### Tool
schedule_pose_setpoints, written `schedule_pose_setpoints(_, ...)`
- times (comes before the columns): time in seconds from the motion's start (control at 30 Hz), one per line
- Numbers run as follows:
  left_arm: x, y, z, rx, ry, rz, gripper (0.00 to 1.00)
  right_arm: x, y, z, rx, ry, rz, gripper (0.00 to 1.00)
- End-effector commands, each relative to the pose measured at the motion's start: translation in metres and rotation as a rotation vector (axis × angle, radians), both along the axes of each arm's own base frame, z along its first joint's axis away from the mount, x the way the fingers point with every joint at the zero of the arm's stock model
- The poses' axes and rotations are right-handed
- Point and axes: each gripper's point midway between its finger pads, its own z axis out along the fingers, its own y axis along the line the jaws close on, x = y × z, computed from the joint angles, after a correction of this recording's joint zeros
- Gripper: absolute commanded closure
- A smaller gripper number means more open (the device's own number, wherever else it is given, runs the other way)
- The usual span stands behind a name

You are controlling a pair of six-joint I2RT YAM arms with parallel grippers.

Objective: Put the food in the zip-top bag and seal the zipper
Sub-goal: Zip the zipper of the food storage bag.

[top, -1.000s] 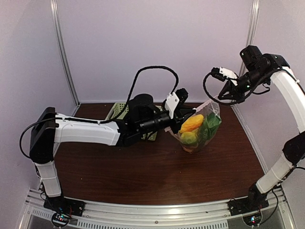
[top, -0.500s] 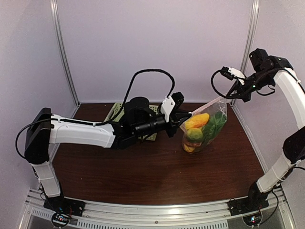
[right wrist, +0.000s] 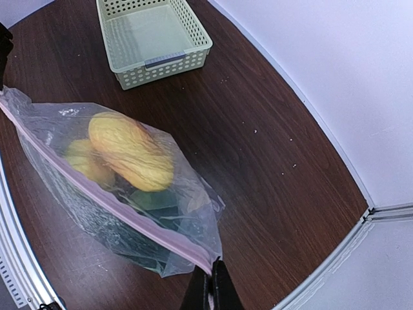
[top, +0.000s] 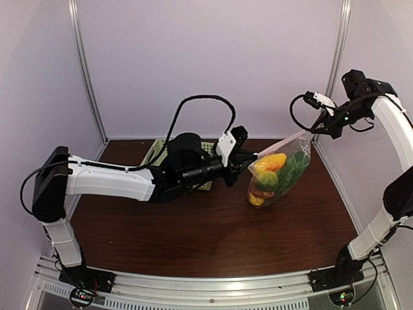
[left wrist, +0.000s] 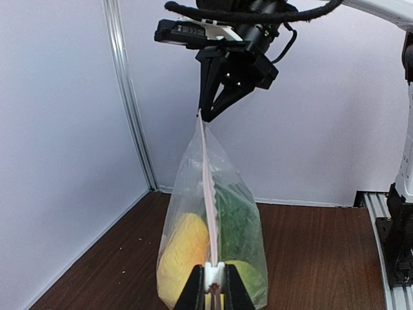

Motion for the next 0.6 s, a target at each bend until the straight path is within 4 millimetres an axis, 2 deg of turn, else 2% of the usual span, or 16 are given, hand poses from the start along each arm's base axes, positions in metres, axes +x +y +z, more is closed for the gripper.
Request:
schedule_pose_setpoints(0.0, -0.002, 0.011, 0.013, -0.033, 0.023, 0.005, 0.95, 0.023, -0.031, 0.003, -0.058, -0.076, -0.105, 1.0)
schedule_pose_setpoints(0.4, 0.002, 0.014, 0.013, -0.033, 0.023, 0.02, 0.93, 0.027, -0.036, -0.002, -0.052, -0.064, -0.121, 1.0)
schedule_pose_setpoints(0.43, 0.003, 0.014, 0.013, -0.033, 0.026, 0.023, 0.86, 0.026, -0.035, -0.003, -0.049, -0.061, -0.118, 1.0)
schedule_pose_setpoints(0.47, 0.004, 0.014, 0.012, -0.031, 0.03, 0.03, 0.74, 0.025, -0.033, -0.004, -0.044, -0.055, -0.11, 1.0)
schedule_pose_setpoints(0.53, 0.008, 0.013, 0.012, -0.03, 0.041, 0.05, 0.43, 0.017, -0.027, -0.005, -0.025, -0.038, -0.069, 1.0)
schedule_pose_setpoints(0.57, 0.012, 0.013, 0.012, -0.03, 0.051, 0.065, 0.36, 0.012, -0.023, -0.006, -0.016, -0.028, -0.043, 1.0)
